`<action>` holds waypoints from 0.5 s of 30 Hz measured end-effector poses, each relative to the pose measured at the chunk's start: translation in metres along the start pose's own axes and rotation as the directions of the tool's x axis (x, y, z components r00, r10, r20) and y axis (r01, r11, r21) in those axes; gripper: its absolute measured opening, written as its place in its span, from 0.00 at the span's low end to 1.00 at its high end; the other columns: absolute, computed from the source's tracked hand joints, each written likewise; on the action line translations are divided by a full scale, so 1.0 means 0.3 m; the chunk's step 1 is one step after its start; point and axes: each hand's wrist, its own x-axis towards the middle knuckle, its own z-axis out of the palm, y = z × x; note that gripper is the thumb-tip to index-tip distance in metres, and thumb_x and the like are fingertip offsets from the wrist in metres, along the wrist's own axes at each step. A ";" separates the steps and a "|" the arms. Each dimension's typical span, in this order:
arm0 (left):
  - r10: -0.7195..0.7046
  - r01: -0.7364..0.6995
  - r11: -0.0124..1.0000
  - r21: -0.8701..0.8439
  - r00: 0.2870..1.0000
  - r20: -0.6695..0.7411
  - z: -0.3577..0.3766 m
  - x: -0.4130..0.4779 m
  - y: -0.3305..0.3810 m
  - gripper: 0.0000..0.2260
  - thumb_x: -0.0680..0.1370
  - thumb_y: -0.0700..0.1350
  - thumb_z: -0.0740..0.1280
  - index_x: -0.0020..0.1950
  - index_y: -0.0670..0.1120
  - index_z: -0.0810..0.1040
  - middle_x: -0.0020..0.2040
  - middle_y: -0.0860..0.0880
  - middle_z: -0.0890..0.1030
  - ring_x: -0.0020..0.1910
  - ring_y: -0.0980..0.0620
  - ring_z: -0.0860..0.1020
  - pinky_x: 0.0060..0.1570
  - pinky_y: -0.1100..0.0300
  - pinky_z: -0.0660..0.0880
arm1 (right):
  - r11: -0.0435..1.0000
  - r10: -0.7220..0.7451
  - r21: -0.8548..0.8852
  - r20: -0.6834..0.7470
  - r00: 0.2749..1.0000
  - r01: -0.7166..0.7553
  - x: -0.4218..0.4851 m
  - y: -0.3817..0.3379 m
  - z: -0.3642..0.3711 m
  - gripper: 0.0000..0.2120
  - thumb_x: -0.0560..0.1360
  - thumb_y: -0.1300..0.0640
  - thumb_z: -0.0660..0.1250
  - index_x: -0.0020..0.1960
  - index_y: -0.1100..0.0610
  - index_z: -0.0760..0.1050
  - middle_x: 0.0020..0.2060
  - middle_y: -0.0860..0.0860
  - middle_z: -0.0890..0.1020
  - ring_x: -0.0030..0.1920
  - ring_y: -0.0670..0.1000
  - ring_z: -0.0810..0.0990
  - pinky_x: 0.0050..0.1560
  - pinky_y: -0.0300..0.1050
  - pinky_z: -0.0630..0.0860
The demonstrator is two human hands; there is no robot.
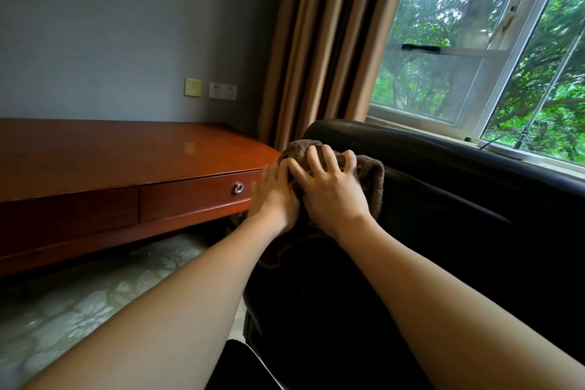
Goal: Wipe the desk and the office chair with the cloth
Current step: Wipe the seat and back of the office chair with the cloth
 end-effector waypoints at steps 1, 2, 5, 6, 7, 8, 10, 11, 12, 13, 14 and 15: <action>0.003 -0.003 0.999 0.051 1.000 -0.005 -0.001 -0.004 0.006 0.28 0.84 0.44 0.56 0.82 0.49 0.49 0.83 0.46 0.47 0.81 0.45 0.45 0.79 0.45 0.48 | 1.000 0.003 -0.005 -0.001 1.000 -0.003 -0.003 0.002 -0.002 0.27 0.76 0.50 0.62 0.74 0.51 0.66 0.71 0.62 0.70 0.71 0.67 0.67 0.65 0.70 0.63; 0.011 -0.008 0.996 0.087 1.000 -0.027 -0.001 -0.011 0.012 0.28 0.83 0.45 0.57 0.82 0.49 0.49 0.83 0.46 0.45 0.81 0.44 0.45 0.79 0.45 0.49 | 1.000 0.006 -0.008 -0.005 1.000 -0.006 -0.009 0.006 -0.003 0.27 0.76 0.50 0.63 0.74 0.50 0.67 0.71 0.61 0.70 0.70 0.67 0.68 0.65 0.69 0.64; 0.062 -0.055 0.997 0.060 0.990 -0.123 0.006 -0.036 0.026 0.27 0.82 0.44 0.60 0.80 0.49 0.54 0.81 0.45 0.48 0.79 0.42 0.52 0.77 0.46 0.57 | 1.000 0.005 0.000 -0.018 1.000 -0.005 -0.033 0.025 -0.013 0.28 0.75 0.49 0.63 0.75 0.50 0.65 0.71 0.61 0.70 0.71 0.67 0.67 0.65 0.68 0.63; 0.080 -0.076 0.997 0.032 0.987 -0.141 0.009 -0.042 0.029 0.27 0.82 0.44 0.60 0.80 0.48 0.55 0.81 0.46 0.50 0.79 0.42 0.54 0.77 0.46 0.59 | 1.000 0.007 0.005 -0.025 1.000 -0.007 -0.042 0.031 -0.019 0.29 0.76 0.49 0.63 0.75 0.50 0.64 0.71 0.62 0.70 0.71 0.67 0.67 0.65 0.68 0.63; 0.099 -0.098 0.995 0.012 0.984 -0.151 0.007 -0.051 0.037 0.27 0.82 0.44 0.60 0.80 0.48 0.55 0.81 0.46 0.51 0.78 0.43 0.56 0.76 0.46 0.62 | 1.000 0.015 0.011 -0.028 0.999 -0.015 -0.053 0.040 -0.032 0.29 0.76 0.50 0.63 0.76 0.51 0.64 0.70 0.62 0.70 0.71 0.67 0.67 0.65 0.67 0.63; 0.117 -0.119 0.993 0.000 0.980 -0.159 0.008 -0.059 0.046 0.27 0.82 0.44 0.60 0.80 0.47 0.55 0.80 0.46 0.53 0.77 0.43 0.59 0.75 0.46 0.64 | 1.000 0.022 0.012 -0.025 0.999 -0.022 -0.067 0.049 -0.045 0.29 0.77 0.50 0.63 0.76 0.51 0.63 0.70 0.62 0.71 0.71 0.67 0.67 0.66 0.67 0.64; 0.145 -0.150 0.989 -0.015 0.974 -0.174 0.008 -0.074 0.064 0.26 0.83 0.45 0.59 0.80 0.47 0.56 0.80 0.46 0.55 0.76 0.43 0.61 0.74 0.46 0.65 | 0.999 0.034 0.004 -0.019 0.999 -0.034 -0.092 0.063 -0.060 0.28 0.78 0.50 0.62 0.77 0.52 0.62 0.70 0.63 0.71 0.71 0.66 0.68 0.66 0.66 0.65; 0.161 -0.166 0.986 -0.016 0.972 -0.171 0.008 -0.086 0.081 0.26 0.83 0.46 0.59 0.80 0.47 0.56 0.81 0.46 0.55 0.77 0.43 0.61 0.74 0.46 0.64 | 0.999 0.043 -0.005 -0.016 0.999 -0.043 -0.111 0.074 -0.071 0.27 0.79 0.50 0.61 0.77 0.52 0.63 0.70 0.63 0.72 0.71 0.66 0.68 0.66 0.66 0.66; 0.179 -0.184 0.983 -0.012 0.970 -0.163 0.009 -0.097 0.096 0.27 0.83 0.46 0.59 0.81 0.47 0.56 0.81 0.47 0.55 0.77 0.43 0.60 0.75 0.45 0.63 | 0.999 0.050 -0.016 -0.015 0.999 -0.050 -0.131 0.084 -0.081 0.27 0.80 0.50 0.61 0.77 0.52 0.63 0.70 0.63 0.72 0.72 0.66 0.69 0.67 0.65 0.67; 0.199 -0.202 0.979 -0.006 0.968 -0.151 0.011 -0.111 0.113 0.27 0.83 0.46 0.60 0.81 0.47 0.55 0.81 0.47 0.54 0.78 0.43 0.59 0.75 0.44 0.62 | 0.998 0.055 -0.028 -0.017 0.998 -0.056 -0.153 0.096 -0.089 0.26 0.80 0.50 0.61 0.77 0.52 0.63 0.71 0.63 0.72 0.72 0.66 0.69 0.67 0.65 0.67; 0.210 -0.212 0.977 -0.002 0.968 -0.134 0.012 -0.125 0.129 0.28 0.83 0.46 0.60 0.81 0.48 0.54 0.82 0.47 0.52 0.79 0.43 0.57 0.76 0.43 0.61 | 0.997 0.061 -0.039 -0.017 0.998 -0.061 -0.174 0.106 -0.095 0.26 0.80 0.50 0.60 0.78 0.52 0.64 0.71 0.63 0.72 0.72 0.65 0.69 0.67 0.64 0.67; 0.217 -0.219 0.976 -0.003 0.969 -0.115 0.013 -0.141 0.146 0.28 0.83 0.46 0.60 0.82 0.48 0.53 0.82 0.48 0.51 0.80 0.44 0.54 0.77 0.43 0.59 | 0.996 0.069 -0.048 -0.010 0.998 -0.070 -0.196 0.116 -0.102 0.26 0.80 0.50 0.61 0.77 0.53 0.64 0.71 0.63 0.72 0.72 0.65 0.69 0.67 0.65 0.67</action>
